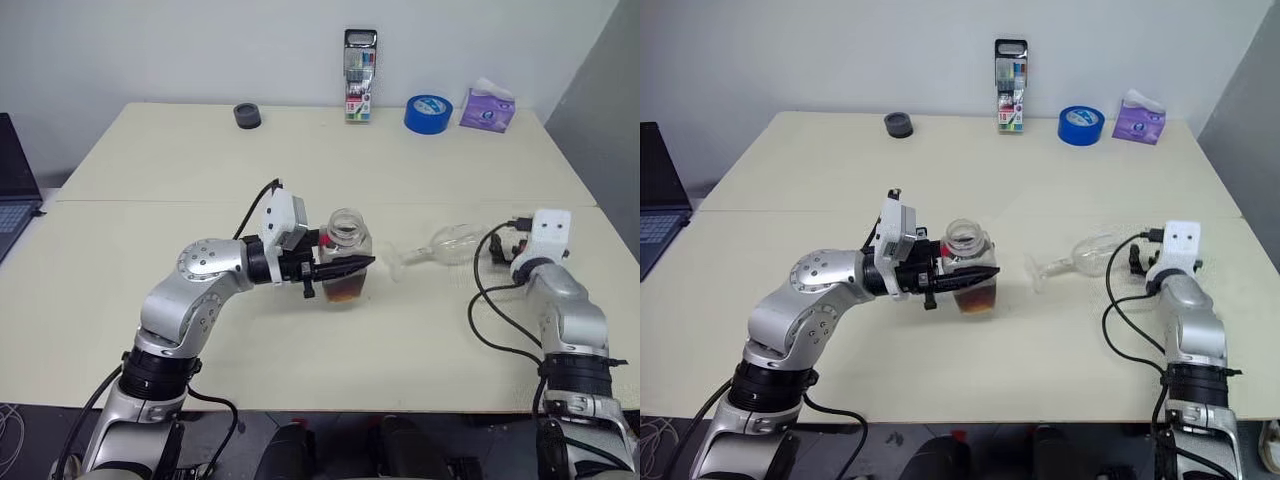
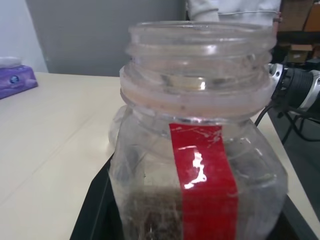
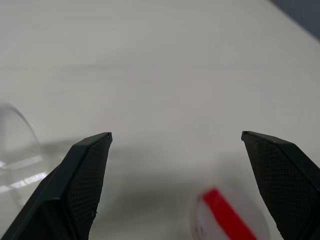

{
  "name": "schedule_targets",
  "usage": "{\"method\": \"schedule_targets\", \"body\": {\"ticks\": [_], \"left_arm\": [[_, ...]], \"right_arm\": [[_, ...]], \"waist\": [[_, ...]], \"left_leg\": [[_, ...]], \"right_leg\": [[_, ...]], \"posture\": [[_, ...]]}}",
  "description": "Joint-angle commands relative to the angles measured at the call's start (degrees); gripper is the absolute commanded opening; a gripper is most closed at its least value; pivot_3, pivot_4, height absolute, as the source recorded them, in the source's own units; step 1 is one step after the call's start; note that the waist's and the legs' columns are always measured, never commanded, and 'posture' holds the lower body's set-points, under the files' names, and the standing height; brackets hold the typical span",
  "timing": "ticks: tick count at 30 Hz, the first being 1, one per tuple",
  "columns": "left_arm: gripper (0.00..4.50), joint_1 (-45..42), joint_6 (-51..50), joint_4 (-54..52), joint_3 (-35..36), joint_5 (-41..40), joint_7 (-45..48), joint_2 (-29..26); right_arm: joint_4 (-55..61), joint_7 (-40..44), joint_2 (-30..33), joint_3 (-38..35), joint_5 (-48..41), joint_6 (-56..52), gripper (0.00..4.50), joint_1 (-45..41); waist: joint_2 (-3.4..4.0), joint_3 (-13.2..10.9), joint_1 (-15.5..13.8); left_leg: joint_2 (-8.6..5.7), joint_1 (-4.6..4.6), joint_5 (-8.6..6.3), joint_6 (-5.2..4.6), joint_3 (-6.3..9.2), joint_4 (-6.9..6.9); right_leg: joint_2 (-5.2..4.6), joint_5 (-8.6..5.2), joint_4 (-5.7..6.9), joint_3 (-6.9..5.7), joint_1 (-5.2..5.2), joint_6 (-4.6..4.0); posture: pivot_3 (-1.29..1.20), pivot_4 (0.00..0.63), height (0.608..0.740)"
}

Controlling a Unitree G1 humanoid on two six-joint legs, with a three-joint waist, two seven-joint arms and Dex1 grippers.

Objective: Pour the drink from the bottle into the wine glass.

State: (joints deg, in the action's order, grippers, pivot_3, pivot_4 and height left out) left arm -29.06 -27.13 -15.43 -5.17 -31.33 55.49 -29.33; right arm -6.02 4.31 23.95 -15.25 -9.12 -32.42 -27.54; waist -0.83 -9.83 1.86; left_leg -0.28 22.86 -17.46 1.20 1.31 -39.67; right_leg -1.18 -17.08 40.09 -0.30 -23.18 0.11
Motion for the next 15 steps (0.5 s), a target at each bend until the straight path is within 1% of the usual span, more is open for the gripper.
{"method": "schedule_targets", "body": {"ticks": [1,5,7,9,11,13,15], "left_arm": [[1.74,-0.3,0.0,-3.3,4.0,-0.8,-2.4,-1.3],[1.74,0.9,-0.9,-4.5,6.1,-0.9,-5.1,-2.1],[1.74,1.6,-1.2,-5.2,6.7,-0.9,-6.2,-2.2],[1.74,2.4,-1.6,-5.8,7.4,-0.9,-7.6,-2.2],[1.74,3.1,-1.9,-6.1,8.2,-0.6,-8.8,-2.6],[1.74,3.2,-2.3,-5.5,9.5,0.1,-10.8,-3.1],[1.74,2.4,-2.0,-3.4,10.9,2.0,-13.9,-3.3]], "right_arm": [[6.6,2.2,4.0,-1.2,-1.1,-3.3,4.43,-4.1],[8.6,3.6,7.0,-1.3,-1.8,-6.4,4.43,-7.8],[8.4,3.9,7.5,-1.0,-1.7,-7.1,4.43,-9.3],[8.2,5.6,7.6,0.3,-1.9,-5.4,4.43,-11.2],[9.2,9.9,6.1,0.4,-5.7,-4.5,4.43,-13.3],[12.1,17.5,4.3,-0.2,-13.8,-6.1,4.43,-14.0],[16.2,26.8,5.5,1.1,-20.7,-8.2,4.43,-12.8]], "waist": [[0.0,0.0,-0.1],[0.0,0.0,-0.2],[0.0,0.0,-0.2],[0.0,0.0,-0.2],[0.0,0.0,0.0],[0.0,0.0,0.0],[0.01,0.0,-0.2]], "left_leg": [[0.0,0.0,0.0,0.0,0.01,0.0],[0.0,0.06,-0.01,-0.01,0.05,0.0],[-0.01,0.05,0.0,-0.01,0.03,0.01],[0.0,0.05,0.0,-0.01,0.05,0.01],[0.0,0.04,-0.01,-0.01,0.03,0.01],[0.01,0.02,-0.02,-0.03,0.03,0.01],[0.04,0.04,-0.05,-0.08,0.09,0.02]], "right_leg": [[0.0,0.0,0.0,-0.02,0.0,0.0],[-0.01,0.0,-0.07,-0.06,0.0,0.0],[-0.02,0.0,-0.07,-0.04,0.0,0.0],[-0.02,0.0,-0.07,-0.06,0.01,0.0],[-0.02,0.0,-0.06,-0.05,0.0,0.0],[-0.01,0.0,-0.05,-0.05,0.0,0.0],[0.01,0.0,-0.04,-0.11,-0.01,0.0]], "posture": [[0.0,0.15,0.74],[0.0,0.15,0.74],[0.0,0.15,0.74],[0.0,0.15,0.74],[0.0,0.15,0.74],[0.0,0.15,0.74],[0.0,0.15,0.74]]}}
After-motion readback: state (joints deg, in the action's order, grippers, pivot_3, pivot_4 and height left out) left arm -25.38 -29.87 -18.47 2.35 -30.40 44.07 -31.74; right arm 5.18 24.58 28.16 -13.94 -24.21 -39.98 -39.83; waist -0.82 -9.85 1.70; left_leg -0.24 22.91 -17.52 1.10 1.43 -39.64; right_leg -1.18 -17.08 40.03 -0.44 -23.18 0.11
